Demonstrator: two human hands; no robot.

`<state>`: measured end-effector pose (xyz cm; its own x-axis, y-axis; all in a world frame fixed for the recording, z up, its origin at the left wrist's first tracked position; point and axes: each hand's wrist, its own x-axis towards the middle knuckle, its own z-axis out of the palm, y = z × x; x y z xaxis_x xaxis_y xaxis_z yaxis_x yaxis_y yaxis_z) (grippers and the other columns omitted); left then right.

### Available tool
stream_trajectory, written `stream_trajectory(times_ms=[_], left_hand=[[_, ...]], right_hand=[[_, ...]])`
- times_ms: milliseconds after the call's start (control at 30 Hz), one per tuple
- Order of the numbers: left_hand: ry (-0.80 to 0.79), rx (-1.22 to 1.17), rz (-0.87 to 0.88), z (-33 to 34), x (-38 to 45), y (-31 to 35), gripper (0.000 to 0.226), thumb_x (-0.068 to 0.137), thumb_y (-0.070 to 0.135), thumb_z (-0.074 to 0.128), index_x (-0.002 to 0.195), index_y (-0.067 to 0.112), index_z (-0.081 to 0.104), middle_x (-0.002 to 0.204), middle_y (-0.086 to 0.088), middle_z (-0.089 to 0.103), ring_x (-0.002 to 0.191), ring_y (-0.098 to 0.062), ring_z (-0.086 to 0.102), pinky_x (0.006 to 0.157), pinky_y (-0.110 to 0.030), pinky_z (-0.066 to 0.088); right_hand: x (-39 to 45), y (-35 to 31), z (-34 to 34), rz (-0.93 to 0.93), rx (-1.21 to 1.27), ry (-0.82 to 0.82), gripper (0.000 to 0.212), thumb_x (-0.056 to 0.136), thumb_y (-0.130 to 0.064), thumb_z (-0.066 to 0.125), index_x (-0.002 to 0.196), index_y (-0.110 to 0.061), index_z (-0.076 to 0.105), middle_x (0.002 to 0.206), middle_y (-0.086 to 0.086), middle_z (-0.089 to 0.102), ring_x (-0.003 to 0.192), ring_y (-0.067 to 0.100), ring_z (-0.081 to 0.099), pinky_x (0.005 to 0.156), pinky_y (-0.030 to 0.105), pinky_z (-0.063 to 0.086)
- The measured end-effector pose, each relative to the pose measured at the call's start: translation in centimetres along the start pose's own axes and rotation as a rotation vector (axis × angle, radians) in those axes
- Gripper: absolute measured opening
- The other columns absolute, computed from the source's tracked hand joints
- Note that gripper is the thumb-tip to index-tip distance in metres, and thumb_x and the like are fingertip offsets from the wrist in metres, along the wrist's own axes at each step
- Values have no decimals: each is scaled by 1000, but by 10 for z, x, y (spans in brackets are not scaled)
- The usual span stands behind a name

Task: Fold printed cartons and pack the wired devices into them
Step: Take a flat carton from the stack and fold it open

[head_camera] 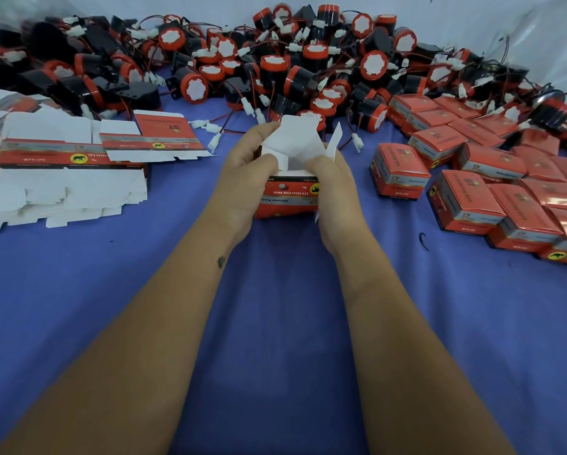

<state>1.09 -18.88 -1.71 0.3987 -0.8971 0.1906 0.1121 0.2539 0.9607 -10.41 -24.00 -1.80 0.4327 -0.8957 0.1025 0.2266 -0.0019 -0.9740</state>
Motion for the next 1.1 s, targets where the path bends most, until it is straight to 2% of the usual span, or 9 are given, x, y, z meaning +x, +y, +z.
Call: stream_trajectory(times_ms=[100, 200, 267, 367, 567, 700, 833, 933, 1100], left_hand=[[12, 9, 2, 0, -1, -1, 49, 76, 11, 44, 117, 28, 65, 108, 2, 74, 90, -15, 69, 69, -33, 58], [98, -20, -19, -1, 1, 2, 46, 75, 16, 44, 110, 34, 66, 103, 10, 74, 88, -11, 70, 68, -30, 58], [121, -33, -31, 1, 1, 3, 42, 76, 20, 44, 106, 39, 66, 99, 15, 74, 88, -9, 70, 68, -29, 57], [117, 9, -24, 2, -2, 5, 38, 82, 23, 42, 105, 42, 64, 92, 22, 73, 81, -1, 69, 62, -22, 55], [100, 31, 10, 3, -6, 7, 36, 90, 17, 40, 104, 43, 61, 86, 26, 71, 75, 3, 68, 58, -19, 54], [102, 13, -1, 3, -6, 7, 34, 87, 22, 41, 105, 42, 61, 86, 24, 72, 74, 2, 68, 58, -20, 54], [96, 2, 14, 3, -5, 7, 34, 84, 22, 41, 105, 40, 62, 86, 22, 73, 74, 2, 68, 59, -19, 53], [87, -16, 33, 2, -4, 6, 37, 82, 19, 42, 109, 37, 60, 90, 15, 74, 77, -3, 69, 60, -23, 54], [94, -39, 86, 0, -4, 6, 38, 79, 14, 44, 101, 41, 58, 101, -4, 64, 78, -14, 66, 60, -30, 54]], right_hand=[[-1, 1, 2, 25, 90, -18, 26, 89, -28, 51, 111, -25, 66, 102, 3, 72, 90, 20, 68, 72, 34, 56], [1, -4, -1, 21, 279, -13, 42, 101, -45, 35, 119, -20, 64, 115, 2, 71, 107, 18, 67, 87, 32, 55], [3, -7, -5, 1, 269, -12, 39, 106, -40, 29, 116, -25, 64, 110, -7, 73, 105, 9, 67, 85, 25, 54], [3, -4, -3, 2, 214, -38, 31, 104, -29, 41, 127, -19, 60, 126, 6, 66, 114, 22, 64, 89, 34, 53], [3, -3, -2, -21, 221, -101, 29, 95, -19, 48, 121, -20, 61, 125, 12, 65, 107, 26, 63, 88, 42, 53], [2, -3, -3, -35, 196, -176, 35, 96, -9, 42, 115, -30, 63, 115, -2, 69, 102, 20, 65, 84, 37, 55], [2, -4, -2, 5, 159, -158, 42, 89, -5, 42, 119, -27, 61, 122, 8, 65, 100, 23, 64, 80, 38, 55], [2, -5, -1, 26, 154, -138, 45, 88, 1, 40, 119, -24, 60, 116, 11, 67, 96, 25, 63, 76, 37, 54], [-1, -9, 0, -29, 245, -80, 37, 91, 7, 44, 101, -22, 64, 98, 2, 67, 82, 18, 65, 65, 30, 56]])
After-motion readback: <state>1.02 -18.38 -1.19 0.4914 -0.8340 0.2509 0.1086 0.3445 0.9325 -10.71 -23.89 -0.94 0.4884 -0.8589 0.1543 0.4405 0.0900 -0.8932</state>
